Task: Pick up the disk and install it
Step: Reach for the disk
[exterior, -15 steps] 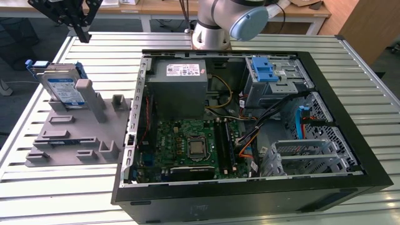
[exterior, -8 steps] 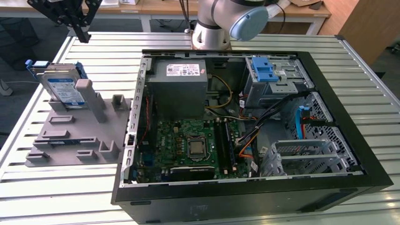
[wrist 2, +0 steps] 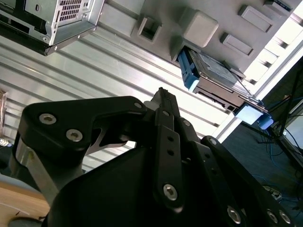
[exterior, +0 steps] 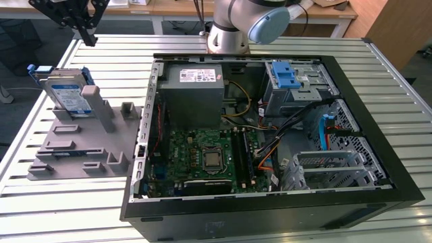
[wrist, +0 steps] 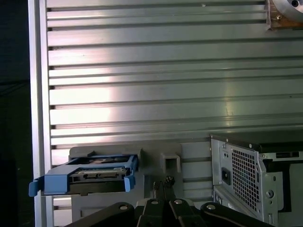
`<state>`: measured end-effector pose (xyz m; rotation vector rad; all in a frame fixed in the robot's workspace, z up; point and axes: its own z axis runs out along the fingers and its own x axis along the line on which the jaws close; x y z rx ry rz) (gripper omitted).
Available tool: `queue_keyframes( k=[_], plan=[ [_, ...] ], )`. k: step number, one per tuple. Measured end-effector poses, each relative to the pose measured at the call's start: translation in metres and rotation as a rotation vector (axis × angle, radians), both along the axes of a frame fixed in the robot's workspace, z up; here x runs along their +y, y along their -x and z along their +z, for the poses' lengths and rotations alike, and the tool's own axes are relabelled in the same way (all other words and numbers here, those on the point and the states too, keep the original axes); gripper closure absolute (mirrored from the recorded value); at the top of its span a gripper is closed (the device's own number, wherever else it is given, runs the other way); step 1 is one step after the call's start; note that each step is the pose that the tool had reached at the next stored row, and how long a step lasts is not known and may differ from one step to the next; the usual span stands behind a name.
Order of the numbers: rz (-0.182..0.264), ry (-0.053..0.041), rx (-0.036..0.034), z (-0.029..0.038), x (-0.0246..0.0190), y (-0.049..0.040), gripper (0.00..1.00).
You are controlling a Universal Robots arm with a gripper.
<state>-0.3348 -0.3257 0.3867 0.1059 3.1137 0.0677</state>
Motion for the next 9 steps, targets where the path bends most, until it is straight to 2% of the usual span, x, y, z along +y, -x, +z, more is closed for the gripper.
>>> queue_keyframes(
  k=[6,9],
  plan=[
    [0.0,0.0,0.0,0.0,0.0,0.0108,0.89],
    [0.0,-0.0001,0.0,-0.0001,-0.004,0.0138,0.89]
  ],
)
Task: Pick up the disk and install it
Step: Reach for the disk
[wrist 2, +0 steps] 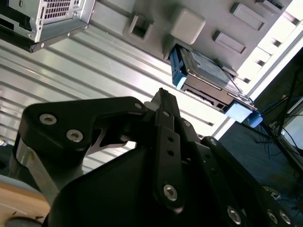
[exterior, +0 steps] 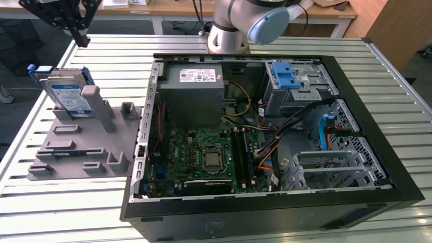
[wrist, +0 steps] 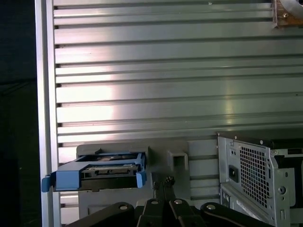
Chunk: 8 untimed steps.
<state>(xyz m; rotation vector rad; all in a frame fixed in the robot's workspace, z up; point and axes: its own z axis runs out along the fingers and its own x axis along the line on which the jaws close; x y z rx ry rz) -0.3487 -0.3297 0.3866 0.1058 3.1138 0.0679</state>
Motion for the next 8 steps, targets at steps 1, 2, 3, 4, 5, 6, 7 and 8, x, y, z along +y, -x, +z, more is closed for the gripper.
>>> queue_keyframes(
  k=[1,2,3,4,5,6,7,8],
  plan=[
    [0.0,0.0,-0.0001,-0.0001,-0.0026,0.0004,0.89],
    [0.0,0.0,-0.0001,-0.0001,-0.0047,0.0007,0.89],
    [0.0,0.0003,0.0001,0.0,-0.0064,0.0008,0.89],
    [0.0,0.0006,0.0003,0.0,-0.0083,0.0009,0.89],
    [0.0,0.0017,0.0012,0.0,-0.0096,0.0009,0.89],
    [0.0,0.0034,0.0034,0.0,-0.0102,0.0008,0.89],
    [0.0,0.0045,0.0059,-0.0001,-0.0105,0.0008,0.89],
    [0.0,0.0047,0.0076,-0.0002,-0.0106,0.0013,0.89]
  ],
)
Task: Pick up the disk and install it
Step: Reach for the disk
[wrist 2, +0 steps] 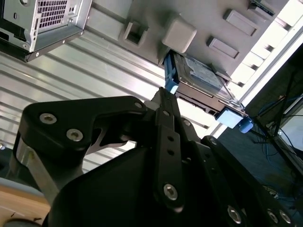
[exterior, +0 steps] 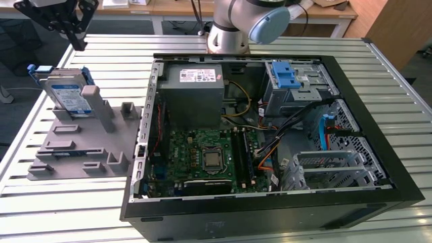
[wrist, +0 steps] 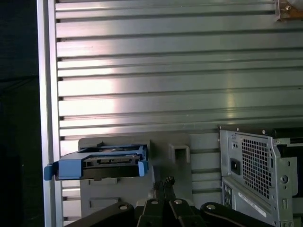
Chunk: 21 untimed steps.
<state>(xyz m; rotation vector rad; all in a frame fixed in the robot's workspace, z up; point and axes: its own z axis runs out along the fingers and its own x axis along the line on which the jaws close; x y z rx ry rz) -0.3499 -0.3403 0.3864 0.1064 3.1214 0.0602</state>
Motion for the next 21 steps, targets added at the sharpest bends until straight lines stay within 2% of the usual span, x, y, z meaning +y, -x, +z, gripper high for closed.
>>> queue_keyframes(
  k=[6,16,21],
  plan=[
    [0.001,-0.0006,0.0006,-0.0014,0.0,0.0131,0.89],
    [0.001,-0.0007,0.0005,-0.0016,0.0,0.0154,0.89],
    [0.001,-0.0007,0.0005,-0.0018,0.0,0.024,0.89]
  ],
)
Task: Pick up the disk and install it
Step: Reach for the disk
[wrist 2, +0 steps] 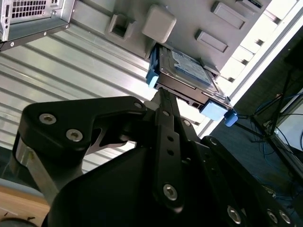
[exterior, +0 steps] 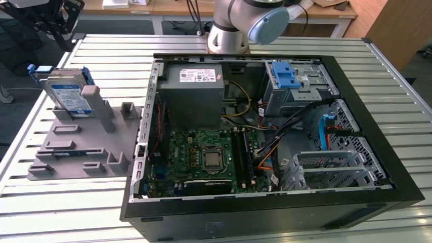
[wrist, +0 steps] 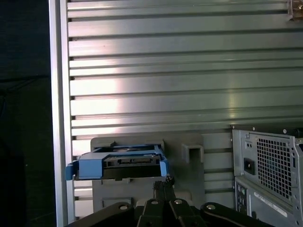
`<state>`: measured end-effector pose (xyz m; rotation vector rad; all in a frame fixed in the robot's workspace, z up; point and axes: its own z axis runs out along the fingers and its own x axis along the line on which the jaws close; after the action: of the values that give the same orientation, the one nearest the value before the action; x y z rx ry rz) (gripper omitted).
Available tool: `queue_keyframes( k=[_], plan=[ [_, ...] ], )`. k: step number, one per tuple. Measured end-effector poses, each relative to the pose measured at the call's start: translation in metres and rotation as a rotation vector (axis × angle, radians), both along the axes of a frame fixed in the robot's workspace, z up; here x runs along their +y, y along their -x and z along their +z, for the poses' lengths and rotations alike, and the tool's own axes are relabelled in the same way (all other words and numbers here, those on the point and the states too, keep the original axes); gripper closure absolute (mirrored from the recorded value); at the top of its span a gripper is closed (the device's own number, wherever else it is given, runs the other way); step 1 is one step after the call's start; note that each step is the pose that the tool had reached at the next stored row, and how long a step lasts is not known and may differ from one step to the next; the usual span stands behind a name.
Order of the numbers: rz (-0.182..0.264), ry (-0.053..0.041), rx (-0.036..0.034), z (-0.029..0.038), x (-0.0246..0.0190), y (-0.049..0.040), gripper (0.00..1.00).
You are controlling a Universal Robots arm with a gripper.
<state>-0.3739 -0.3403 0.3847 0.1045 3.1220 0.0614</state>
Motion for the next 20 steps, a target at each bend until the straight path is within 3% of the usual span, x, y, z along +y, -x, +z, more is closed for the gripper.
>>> queue_keyframes(
  k=[20],
  plan=[
    [0.0,0.0001,0.0001,0.0001,0.0,0.006,0.89]
  ],
)
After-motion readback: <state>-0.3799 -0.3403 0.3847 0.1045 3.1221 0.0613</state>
